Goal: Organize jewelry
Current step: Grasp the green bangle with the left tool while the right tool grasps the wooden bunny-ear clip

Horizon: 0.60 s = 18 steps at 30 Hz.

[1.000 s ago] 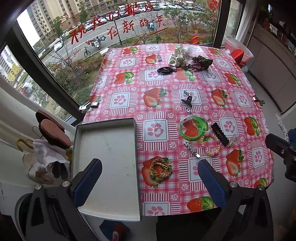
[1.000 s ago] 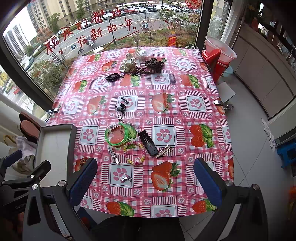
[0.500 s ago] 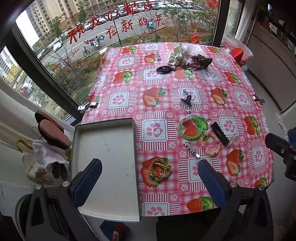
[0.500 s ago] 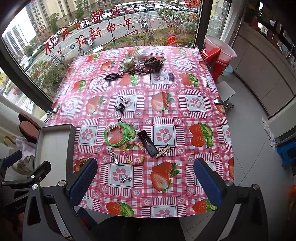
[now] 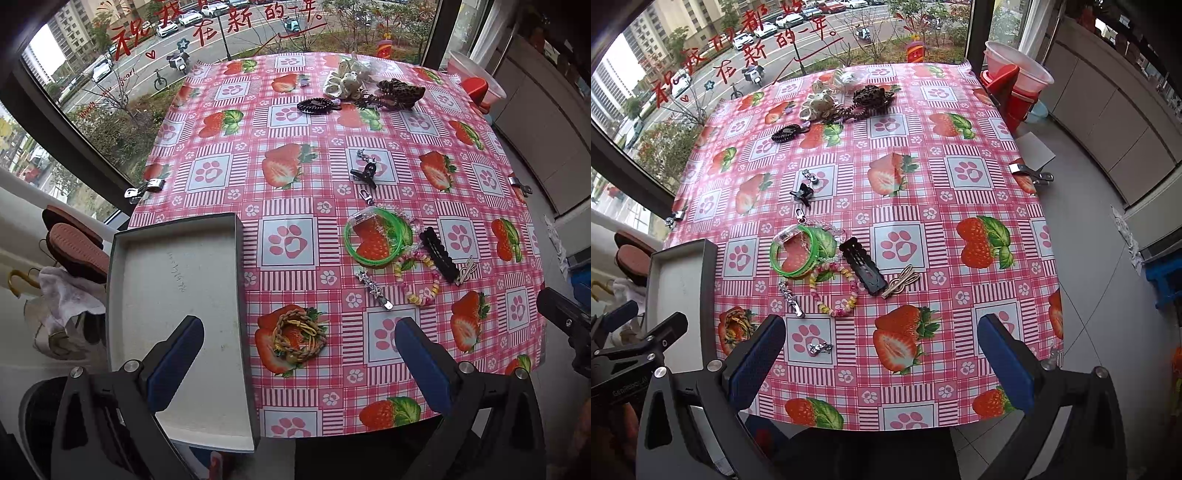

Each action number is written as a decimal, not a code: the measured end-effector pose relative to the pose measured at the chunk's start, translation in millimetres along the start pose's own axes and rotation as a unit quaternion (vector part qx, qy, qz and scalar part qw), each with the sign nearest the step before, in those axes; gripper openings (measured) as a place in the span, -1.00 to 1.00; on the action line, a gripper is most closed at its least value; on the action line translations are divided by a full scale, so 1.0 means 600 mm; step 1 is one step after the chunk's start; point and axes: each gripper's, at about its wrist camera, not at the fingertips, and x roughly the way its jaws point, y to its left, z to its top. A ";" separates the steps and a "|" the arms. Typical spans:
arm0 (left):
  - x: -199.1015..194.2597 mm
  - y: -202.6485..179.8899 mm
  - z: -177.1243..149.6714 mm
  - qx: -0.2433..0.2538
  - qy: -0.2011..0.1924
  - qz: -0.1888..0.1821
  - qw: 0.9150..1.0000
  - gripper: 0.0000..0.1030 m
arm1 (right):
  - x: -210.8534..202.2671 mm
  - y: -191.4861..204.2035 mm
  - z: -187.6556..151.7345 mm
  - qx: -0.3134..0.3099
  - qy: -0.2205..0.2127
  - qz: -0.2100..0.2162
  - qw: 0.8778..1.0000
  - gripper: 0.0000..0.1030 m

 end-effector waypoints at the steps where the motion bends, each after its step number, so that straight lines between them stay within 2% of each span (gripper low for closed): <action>1: 0.010 -0.003 0.002 0.000 0.004 0.000 1.000 1.00 | 0.010 -0.005 -0.002 0.003 0.006 0.000 1.000 1.00; 10: 0.115 -0.039 0.045 -0.020 0.031 -0.009 0.999 1.00 | 0.112 -0.047 0.005 0.015 0.043 -0.002 0.999 1.00; 17: 0.178 -0.058 0.074 -0.020 0.030 -0.010 0.999 1.00 | 0.191 -0.073 0.016 0.035 0.067 0.001 0.997 1.00; 18: 0.186 -0.059 0.078 -0.022 0.030 -0.008 0.999 0.92 | 0.199 -0.074 0.016 0.037 0.069 0.000 0.997 1.00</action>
